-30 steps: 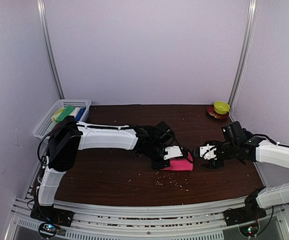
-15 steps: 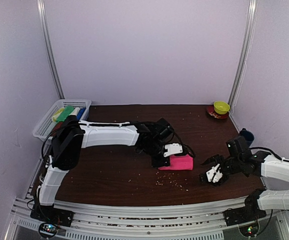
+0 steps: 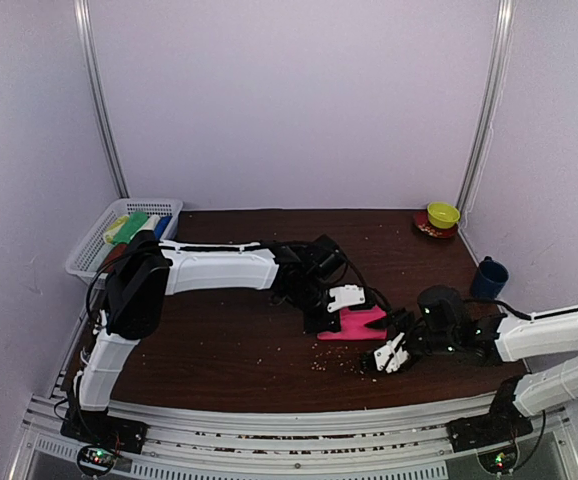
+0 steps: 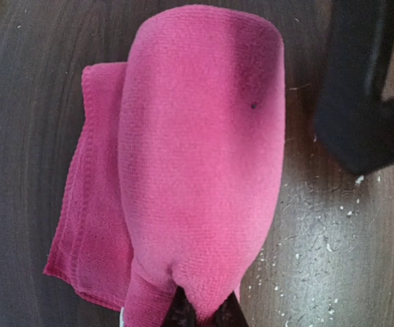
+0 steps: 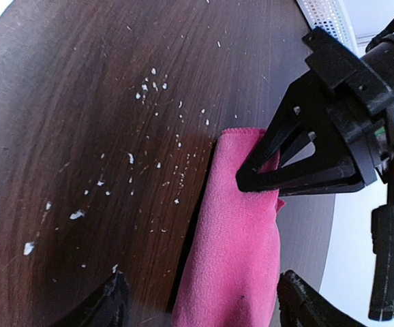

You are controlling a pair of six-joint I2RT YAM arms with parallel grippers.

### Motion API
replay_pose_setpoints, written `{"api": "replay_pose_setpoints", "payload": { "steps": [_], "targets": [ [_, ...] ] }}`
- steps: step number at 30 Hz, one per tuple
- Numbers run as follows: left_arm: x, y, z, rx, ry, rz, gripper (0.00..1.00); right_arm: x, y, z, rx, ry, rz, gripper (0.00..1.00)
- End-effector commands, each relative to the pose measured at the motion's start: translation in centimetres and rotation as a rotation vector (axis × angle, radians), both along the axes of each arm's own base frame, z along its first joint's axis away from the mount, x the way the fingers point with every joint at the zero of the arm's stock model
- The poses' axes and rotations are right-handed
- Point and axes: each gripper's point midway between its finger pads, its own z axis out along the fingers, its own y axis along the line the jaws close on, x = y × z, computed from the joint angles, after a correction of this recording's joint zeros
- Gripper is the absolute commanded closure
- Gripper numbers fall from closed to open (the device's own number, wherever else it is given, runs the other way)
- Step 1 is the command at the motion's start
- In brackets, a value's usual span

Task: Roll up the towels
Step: Roll the towel at the center of the board.

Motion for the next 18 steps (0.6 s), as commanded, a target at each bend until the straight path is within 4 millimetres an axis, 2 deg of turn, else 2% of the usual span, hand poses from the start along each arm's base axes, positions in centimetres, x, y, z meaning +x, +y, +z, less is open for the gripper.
{"api": "replay_pose_setpoints", "payload": {
  "steps": [1, 8, 18],
  "targets": [
    [-0.6, 1.0, -2.7, 0.058, 0.062, 0.009, 0.97, 2.9, 0.5, 0.8, 0.049, -0.081, -0.159, 0.26],
    [-0.7, 1.1, -2.9, 0.06, 0.073, 0.005, 0.97, 4.5, 0.6, 0.3, 0.035, -0.116, -0.227, 0.27],
    [-0.9, 1.3, -3.3, 0.065, 0.08, -0.004, 0.97, 6.2, 0.5, -1.4, -0.022, -0.136, -0.306, 0.27]
  ]
}}
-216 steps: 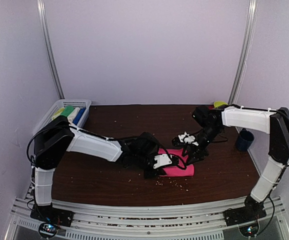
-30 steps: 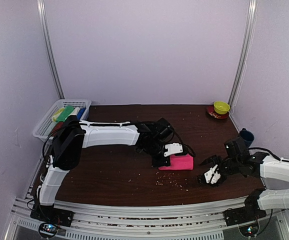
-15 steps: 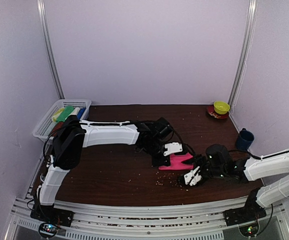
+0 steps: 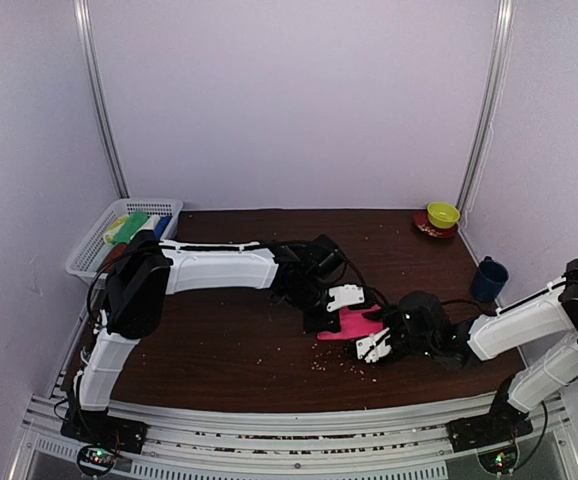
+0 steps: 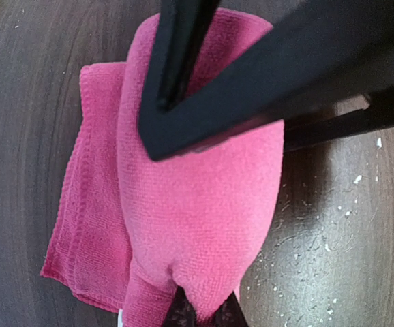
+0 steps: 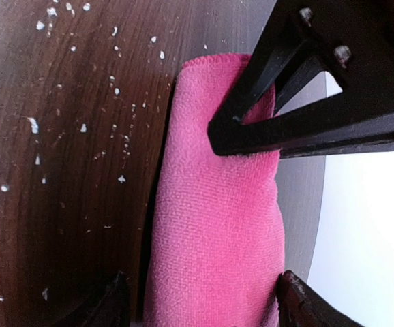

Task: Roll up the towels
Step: Roll the towel at the center of the board.

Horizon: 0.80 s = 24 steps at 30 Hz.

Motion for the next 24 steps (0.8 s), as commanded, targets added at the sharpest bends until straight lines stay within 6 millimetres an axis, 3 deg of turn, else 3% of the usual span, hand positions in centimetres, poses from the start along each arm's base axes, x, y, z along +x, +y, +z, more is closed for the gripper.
{"api": "replay_pose_setpoints", "payload": {
  "steps": [1, 8, 13, 16, 18, 20, 24],
  "targets": [
    [-0.8, 1.3, -3.2, 0.073, 0.063, -0.001, 0.97, 1.7, 0.3, 0.9, 0.02, -0.051, -0.078, 0.28],
    [-0.8, 1.4, -3.6, 0.081, 0.062, -0.001, 0.97, 2.6, 0.2, 0.7, 0.015, -0.056, -0.136, 0.36],
    [-0.4, 1.5, -3.4, 0.079, 0.058, 0.013, 0.94, 2.1, 0.4, -1.1, -0.04, 0.044, -0.134, 0.73],
    [0.8, 1.8, -2.4, 0.056, 0.056, 0.068, 0.78, 1.3, 0.4, -2.2, -0.069, 0.12, -0.125, 0.83],
    [2.1, 2.2, -1.2, 0.027, 0.042, 0.126, 0.62, 0.9, 0.6, -2.6, -0.079, 0.167, -0.121, 0.85],
    [3.5, 3.0, 0.2, -0.004, 0.012, 0.202, 0.4, 0.6, 0.8, -2.8, -0.077, 0.218, -0.126, 0.86],
    [6.6, 5.5, 3.4, -0.077, -0.081, 0.387, 0.19, 0.2, 1.2, -2.9, -0.062, 0.318, -0.144, 0.86]
  ]
}}
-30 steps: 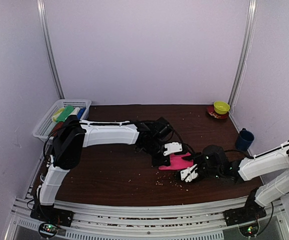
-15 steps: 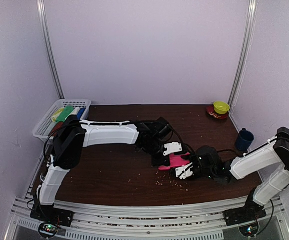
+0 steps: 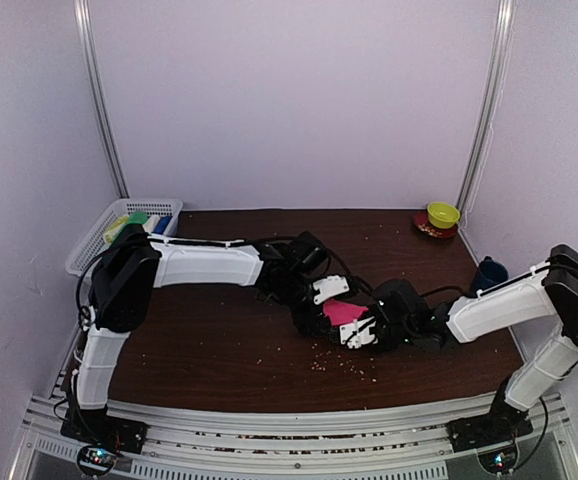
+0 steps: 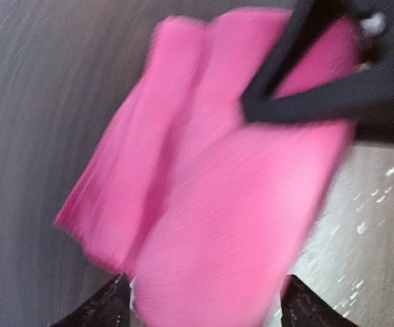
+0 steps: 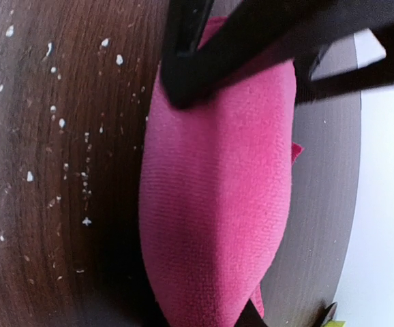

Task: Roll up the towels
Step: Roll the towel at the center of the board.

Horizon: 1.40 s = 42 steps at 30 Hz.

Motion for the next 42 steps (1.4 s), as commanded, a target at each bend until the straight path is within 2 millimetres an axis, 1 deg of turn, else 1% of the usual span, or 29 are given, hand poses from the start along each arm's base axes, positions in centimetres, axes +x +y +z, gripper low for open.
{"api": "replay_pose_setpoints", "payload": {
  "steps": [1, 6, 8, 11, 15, 18, 20, 21, 24, 27, 33, 34, 36, 38, 42],
  "targets": [
    [4.7, 3.6, 4.6, -0.076, -0.126, 0.273, 0.15, -1.8, 0.0, -1.7, -0.001, 0.201, -0.024, 0.86],
    [6.2, 6.6, 8.8, -0.173, -0.229, 0.486, 0.06, -1.1, 0.6, -1.3, 0.07, 0.371, -0.094, 0.85],
    [6.2, 7.8, 10.2, -0.223, -0.242, 0.566, 0.03, -0.9, 0.9, -1.2, 0.109, 0.465, -0.122, 0.85],
    [5.2, 8.6, 12.7, -0.377, -0.213, 0.627, 0.02, -0.8, 1.2, -1.2, 0.166, 0.618, -0.164, 0.84],
    [3.9, 10.1, 14.1, -0.521, -0.16, 0.711, 0.02, -0.9, 1.1, -1.5, 0.22, 0.771, -0.21, 0.84],
    [3.3, 11.1, 13.8, -0.57, -0.106, 0.781, 0.02, -0.6, 0.6, -1.8, 0.249, 0.845, -0.252, 0.84],
    [3.0, 11.4, 13.4, -0.6, -0.057, 0.824, 0.02, -0.4, 0.6, -1.6, 0.287, 0.903, -0.274, 0.84],
    [2.7, 11.2, 13.2, -0.633, -0.02, 0.834, 0.02, -0.3, 0.6, -1.5, 0.304, 0.929, -0.285, 0.84],
    [1.9, 10.4, 12.3, -0.72, 0.104, 0.86, 0.02, -0.1, 0.5, -1.5, 0.341, 0.999, -0.323, 0.83],
    [1.3, 8.7, 11.4, -0.754, 0.197, 0.861, 0.02, 0.2, 0.3, -1.8, 0.37, 1.062, -0.356, 0.83],
    [0.4, 4.6, 8.0, -0.709, 0.33, 0.826, 0.02, 1.2, -0.9, -2.8, 0.428, 1.182, -0.434, 0.83],
    [0.3, 4.3, 7.4, -0.711, 0.342, 0.831, 0.02, 1.4, -1.0, -2.9, 0.437, 1.196, -0.442, 0.83],
    [0.2, 4.2, 6.8, -0.755, 0.379, 0.86, 0.02, 1.6, -1.1, -3.0, 0.454, 1.225, -0.457, 0.83],
    [0.3, 4.3, 6.4, -0.804, 0.426, 0.904, 0.02, 1.7, -1.0, -3.2, 0.473, 1.253, -0.472, 0.83],
    [0.1, 3.6, 6.1, -0.896, 0.521, 0.929, 0.02, 2.0, -0.8, -3.4, 0.495, 1.277, -0.498, 0.83]
  ]
}}
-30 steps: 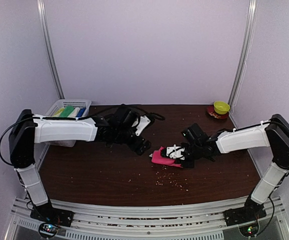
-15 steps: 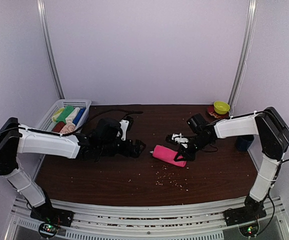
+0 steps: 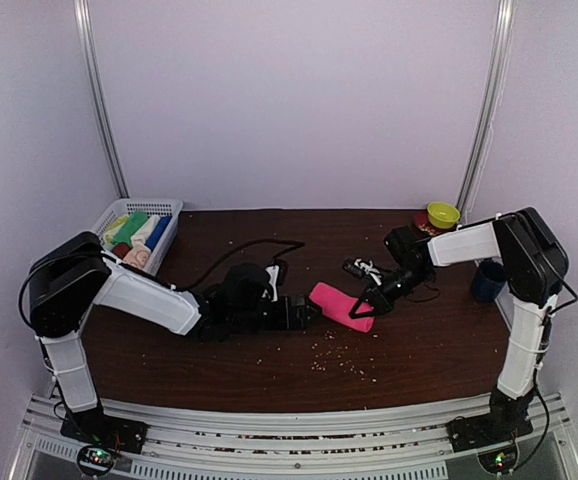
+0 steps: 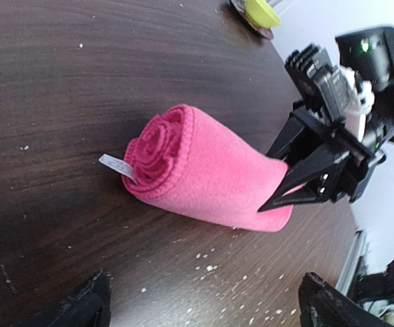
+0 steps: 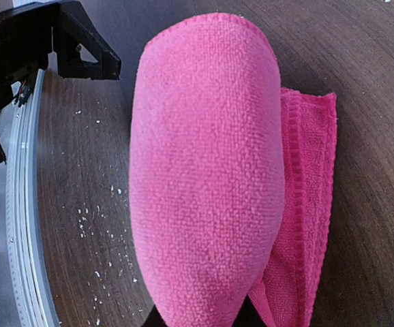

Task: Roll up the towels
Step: Roll the towel at the center of the board.

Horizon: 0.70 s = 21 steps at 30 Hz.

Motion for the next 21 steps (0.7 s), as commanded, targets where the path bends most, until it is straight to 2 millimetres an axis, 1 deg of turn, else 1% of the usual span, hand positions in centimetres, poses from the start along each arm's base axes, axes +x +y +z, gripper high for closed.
{"api": "replay_pose_setpoints", "payload": {
  "steps": [1, 5, 9, 12, 15, 17, 21],
  "targets": [
    [0.3, -1.8, 2.3, -0.248, 0.039, 0.043, 0.02, -2.0, -1.2, -3.5, -0.089, 0.174, -0.055, 0.83],
    [-0.1, -2.8, 1.0, -0.345, 0.129, 0.094, 0.02, -2.1, -1.1, -3.8, -0.08, 0.198, -0.061, 0.83],
    [-0.7, -4.5, -0.2, -0.438, 0.22, 0.119, 0.07, -2.1, -0.9, -3.8, -0.071, 0.205, -0.063, 0.82],
    [-1.1, -5.4, -1.3, -0.461, 0.273, 0.152, 0.09, -2.1, -0.8, -3.7, -0.062, 0.203, -0.064, 0.82],
    [-1.0, -5.3, -1.6, -0.506, 0.292, 0.207, 0.09, -2.2, -0.8, -3.7, -0.059, 0.203, -0.065, 0.82],
    [-0.7, -5.3, -1.3, -0.545, 0.287, 0.237, 0.08, -2.2, -0.9, -3.8, -0.06, 0.202, -0.069, 0.82],
    [-0.3, -6.0, -1.1, -0.595, 0.285, 0.269, 0.07, -2.3, -0.9, -4.2, -0.061, 0.206, -0.075, 0.82]
  ]
}}
